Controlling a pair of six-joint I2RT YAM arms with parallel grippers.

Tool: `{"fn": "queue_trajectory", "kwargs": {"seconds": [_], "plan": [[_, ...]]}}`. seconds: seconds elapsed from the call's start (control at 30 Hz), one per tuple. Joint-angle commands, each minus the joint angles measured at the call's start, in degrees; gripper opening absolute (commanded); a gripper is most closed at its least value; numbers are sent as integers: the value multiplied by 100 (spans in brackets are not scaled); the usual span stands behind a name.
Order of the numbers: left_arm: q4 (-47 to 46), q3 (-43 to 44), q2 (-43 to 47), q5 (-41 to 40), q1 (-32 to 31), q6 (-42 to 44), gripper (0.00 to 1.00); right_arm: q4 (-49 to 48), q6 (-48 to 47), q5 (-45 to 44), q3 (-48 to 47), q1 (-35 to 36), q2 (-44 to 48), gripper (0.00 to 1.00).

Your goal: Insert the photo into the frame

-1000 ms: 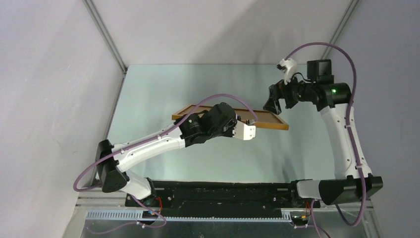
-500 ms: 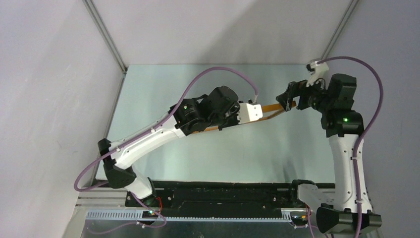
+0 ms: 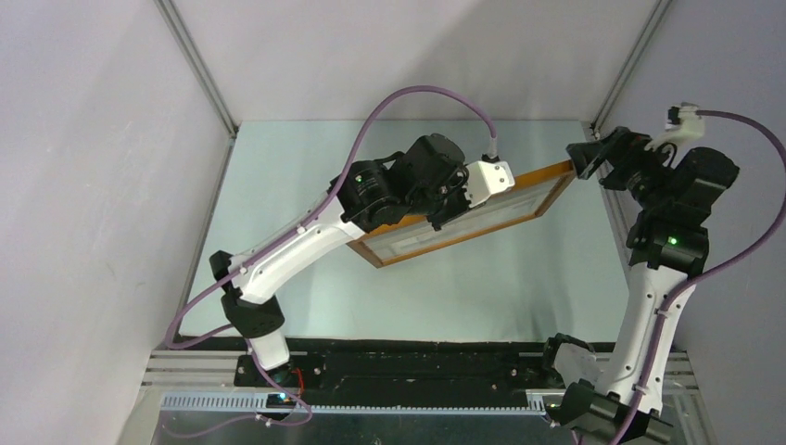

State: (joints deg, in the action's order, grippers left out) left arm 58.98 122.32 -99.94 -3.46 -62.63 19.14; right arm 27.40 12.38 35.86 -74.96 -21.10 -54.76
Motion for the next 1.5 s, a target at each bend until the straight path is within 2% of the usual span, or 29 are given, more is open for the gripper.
{"fn": "queue_trajectory", "kwargs": {"seconds": [0.0, 0.33, 0.6, 0.77, 1.07, 1.2, 1.47], "plan": [[-564, 459, 115, 1, -18, -137, 0, -652, 945, 335, -157, -531, 18, 100], [-567, 710, -36, 253, 149, -853, 0, -518, 1044, 232, -164, -877, -110, 99], [-516, 989, -317, 856, 701, -2073, 0, -342, 901, 204, -6, -848, -184, 99], [-521, 1083, -465, 1045, 1118, -2703, 0, -233, 673, -53, 206, -597, -137, 99], [-623, 982, -555, 1352, 1676, -3321, 0, -70, 239, -522, 624, 32, -222, 100], [-727, 823, -551, 1526, 1889, -3544, 0, 39, -8, -796, 772, 435, -317, 99], [-1095, 38, -391, 1862, 2446, -3899, 0, -317, -143, -834, 1446, 689, -422, 99]]}}
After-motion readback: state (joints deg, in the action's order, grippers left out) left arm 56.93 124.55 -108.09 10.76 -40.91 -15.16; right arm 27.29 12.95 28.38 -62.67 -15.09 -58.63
